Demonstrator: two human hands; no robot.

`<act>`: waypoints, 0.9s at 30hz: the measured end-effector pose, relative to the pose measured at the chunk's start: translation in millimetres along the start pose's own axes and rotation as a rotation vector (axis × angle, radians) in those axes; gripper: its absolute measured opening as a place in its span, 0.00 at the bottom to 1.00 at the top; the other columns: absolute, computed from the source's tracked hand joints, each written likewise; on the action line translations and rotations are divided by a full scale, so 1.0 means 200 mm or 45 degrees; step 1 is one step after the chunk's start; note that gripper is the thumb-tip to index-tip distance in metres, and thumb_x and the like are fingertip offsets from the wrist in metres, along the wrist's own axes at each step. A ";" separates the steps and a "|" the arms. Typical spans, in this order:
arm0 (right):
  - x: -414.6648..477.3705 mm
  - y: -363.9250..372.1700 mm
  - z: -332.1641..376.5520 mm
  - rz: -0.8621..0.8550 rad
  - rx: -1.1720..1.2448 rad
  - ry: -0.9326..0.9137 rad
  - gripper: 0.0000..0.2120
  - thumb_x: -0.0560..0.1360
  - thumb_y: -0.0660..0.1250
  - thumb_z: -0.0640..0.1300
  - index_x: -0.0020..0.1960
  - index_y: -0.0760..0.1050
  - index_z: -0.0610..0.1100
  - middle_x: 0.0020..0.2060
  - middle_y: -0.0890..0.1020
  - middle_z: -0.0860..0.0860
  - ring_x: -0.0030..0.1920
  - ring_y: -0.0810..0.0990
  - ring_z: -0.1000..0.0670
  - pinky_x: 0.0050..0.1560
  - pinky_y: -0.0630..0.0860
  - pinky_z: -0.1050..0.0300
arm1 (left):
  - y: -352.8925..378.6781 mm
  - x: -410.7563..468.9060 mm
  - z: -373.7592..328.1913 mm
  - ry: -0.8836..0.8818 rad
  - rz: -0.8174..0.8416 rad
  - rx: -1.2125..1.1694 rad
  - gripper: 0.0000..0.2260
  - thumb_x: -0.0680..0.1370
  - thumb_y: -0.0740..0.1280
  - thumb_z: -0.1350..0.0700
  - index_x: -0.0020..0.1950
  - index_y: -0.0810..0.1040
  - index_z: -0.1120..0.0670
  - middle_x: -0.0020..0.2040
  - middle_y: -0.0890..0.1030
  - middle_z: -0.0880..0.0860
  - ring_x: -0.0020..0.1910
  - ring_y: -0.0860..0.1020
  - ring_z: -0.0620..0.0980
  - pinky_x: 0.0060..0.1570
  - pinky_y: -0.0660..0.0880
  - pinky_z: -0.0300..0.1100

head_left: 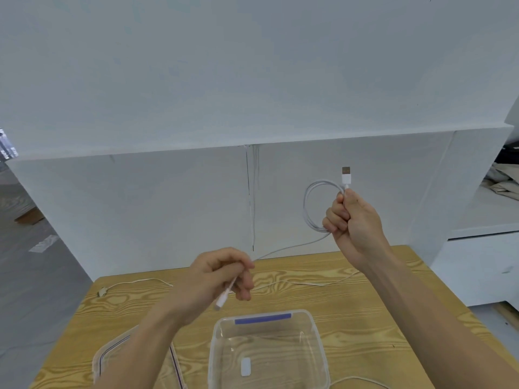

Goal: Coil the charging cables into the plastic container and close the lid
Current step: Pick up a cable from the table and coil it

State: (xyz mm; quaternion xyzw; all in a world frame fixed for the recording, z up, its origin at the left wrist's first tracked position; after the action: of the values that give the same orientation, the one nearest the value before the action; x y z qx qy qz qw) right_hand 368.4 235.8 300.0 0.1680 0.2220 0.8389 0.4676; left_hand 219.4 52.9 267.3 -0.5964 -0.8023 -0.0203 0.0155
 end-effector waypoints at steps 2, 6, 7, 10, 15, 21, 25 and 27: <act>0.00 0.01 -0.01 0.009 0.023 0.025 0.15 0.82 0.53 0.47 0.38 0.67 0.43 0.25 0.60 0.53 0.24 0.58 0.54 0.26 0.63 0.62 | -0.01 -0.03 0.00 0.000 0.076 -0.376 0.06 0.73 0.67 0.63 0.45 0.83 0.63 0.43 0.83 0.65 0.43 0.83 0.62 0.44 0.80 0.48; -0.01 0.05 -0.04 0.048 0.083 0.073 0.15 0.82 0.53 0.47 0.38 0.67 0.43 0.25 0.60 0.53 0.24 0.58 0.54 0.26 0.62 0.62 | -0.05 -0.04 -0.04 0.163 0.037 -0.347 0.14 0.65 0.77 0.53 0.47 0.85 0.58 0.45 0.85 0.62 0.45 0.84 0.60 0.46 0.80 0.46; -0.02 0.06 -0.05 0.067 0.106 0.087 0.15 0.82 0.53 0.47 0.38 0.67 0.43 0.25 0.60 0.53 0.23 0.58 0.54 0.25 0.62 0.63 | -0.07 -0.03 -0.05 0.209 -0.025 -0.275 0.16 0.64 0.78 0.49 0.45 0.85 0.57 0.41 0.85 0.60 0.40 0.84 0.58 0.43 0.80 0.44; -0.04 0.12 -0.07 0.161 0.165 0.135 0.15 0.82 0.53 0.46 0.39 0.67 0.43 0.25 0.60 0.53 0.22 0.58 0.55 0.23 0.63 0.63 | -0.15 -0.02 -0.09 0.316 -0.252 -0.169 0.19 0.64 0.75 0.39 0.38 0.84 0.55 0.32 0.80 0.54 0.30 0.77 0.51 0.33 0.74 0.38; -0.12 0.26 -0.09 0.317 0.064 0.134 0.15 0.82 0.53 0.46 0.38 0.67 0.43 0.25 0.61 0.54 0.23 0.57 0.56 0.24 0.59 0.63 | -0.15 0.03 -0.10 0.284 -0.380 -0.429 0.08 0.75 0.62 0.55 0.44 0.78 0.57 0.31 0.79 0.53 0.34 0.78 0.50 0.33 0.74 0.39; -0.15 0.35 -0.11 0.378 -0.024 0.109 0.15 0.82 0.52 0.46 0.39 0.67 0.42 0.24 0.61 0.54 0.22 0.57 0.56 0.24 0.59 0.63 | -0.05 0.12 -0.05 0.085 -0.441 -0.206 0.04 0.77 0.65 0.62 0.45 0.80 0.60 0.28 0.77 0.54 0.24 0.71 0.47 0.21 0.64 0.35; -0.15 0.35 -0.13 0.360 -0.139 0.110 0.14 0.82 0.53 0.46 0.40 0.66 0.42 0.24 0.61 0.53 0.23 0.58 0.55 0.24 0.59 0.63 | 0.01 0.16 -0.06 0.083 -0.359 -0.062 0.08 0.78 0.64 0.62 0.43 0.82 0.57 0.30 0.79 0.52 0.27 0.71 0.46 0.23 0.64 0.36; -0.14 0.34 -0.14 0.333 -0.160 0.109 0.15 0.82 0.52 0.46 0.40 0.66 0.42 0.24 0.61 0.53 0.23 0.58 0.55 0.24 0.60 0.63 | 0.03 0.17 -0.07 0.096 -0.321 0.010 0.12 0.80 0.62 0.61 0.42 0.83 0.53 0.31 0.79 0.50 0.29 0.71 0.45 0.26 0.65 0.36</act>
State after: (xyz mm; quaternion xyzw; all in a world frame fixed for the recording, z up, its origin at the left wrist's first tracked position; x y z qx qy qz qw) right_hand 321.0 174.4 310.5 0.1299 0.1652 0.9113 0.3540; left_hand 215.8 87.6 283.3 -0.4895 -0.8698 -0.0412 0.0452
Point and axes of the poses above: each hand's wrist, its own x-axis towards the middle knuckle, its own y-axis out of the palm, z = x × y, the point moved 9 cm from there along x, towards the middle knuckle
